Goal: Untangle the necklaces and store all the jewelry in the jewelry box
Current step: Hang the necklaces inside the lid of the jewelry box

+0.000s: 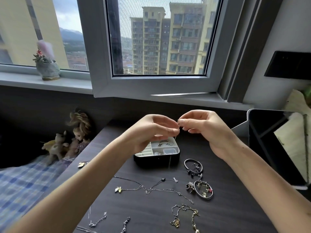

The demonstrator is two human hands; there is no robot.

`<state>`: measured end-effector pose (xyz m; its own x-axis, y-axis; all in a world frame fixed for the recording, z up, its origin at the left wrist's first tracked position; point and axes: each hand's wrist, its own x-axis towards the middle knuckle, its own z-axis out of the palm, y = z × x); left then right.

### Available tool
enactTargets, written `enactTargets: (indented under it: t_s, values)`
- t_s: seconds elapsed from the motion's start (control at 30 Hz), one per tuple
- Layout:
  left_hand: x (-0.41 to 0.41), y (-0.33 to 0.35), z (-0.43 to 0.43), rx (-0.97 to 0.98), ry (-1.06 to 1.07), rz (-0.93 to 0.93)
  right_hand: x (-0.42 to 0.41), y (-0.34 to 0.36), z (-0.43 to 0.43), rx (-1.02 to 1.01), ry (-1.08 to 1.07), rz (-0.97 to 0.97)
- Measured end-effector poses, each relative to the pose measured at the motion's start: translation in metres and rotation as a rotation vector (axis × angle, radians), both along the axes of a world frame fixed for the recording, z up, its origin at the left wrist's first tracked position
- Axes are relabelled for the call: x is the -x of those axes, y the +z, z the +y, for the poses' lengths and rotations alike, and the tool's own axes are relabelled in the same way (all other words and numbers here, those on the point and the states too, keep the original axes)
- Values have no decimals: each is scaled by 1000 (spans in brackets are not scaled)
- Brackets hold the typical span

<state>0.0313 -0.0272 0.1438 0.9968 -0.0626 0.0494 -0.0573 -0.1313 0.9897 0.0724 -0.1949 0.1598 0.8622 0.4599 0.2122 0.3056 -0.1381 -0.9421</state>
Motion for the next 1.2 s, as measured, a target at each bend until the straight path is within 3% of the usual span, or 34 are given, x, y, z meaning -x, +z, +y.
enactTargets:
  t_s: [0.23,0.5,0.73,0.83,0.97,1.1,1.2]
  values:
    - [1,-10,-11,-30,126,-198,-2,5,-4,-14,-23,19]
    - [-5,-4,-14,-198,106,-296,-3,6,-5,35,-5,-10]
    - [-23,9,6,-440,142,-311,-15,16,1,-171,109,133]
    - [-35,18,16,-383,103,-289,-25,22,10,-99,127,104]
    - [-49,25,31,-321,17,-222,-40,30,23,-30,26,-85]
    - [-61,28,38,-290,-11,-223,-52,36,30,-102,73,-27]
    - [-66,27,37,-291,0,-263,-57,35,34,-71,48,-95]
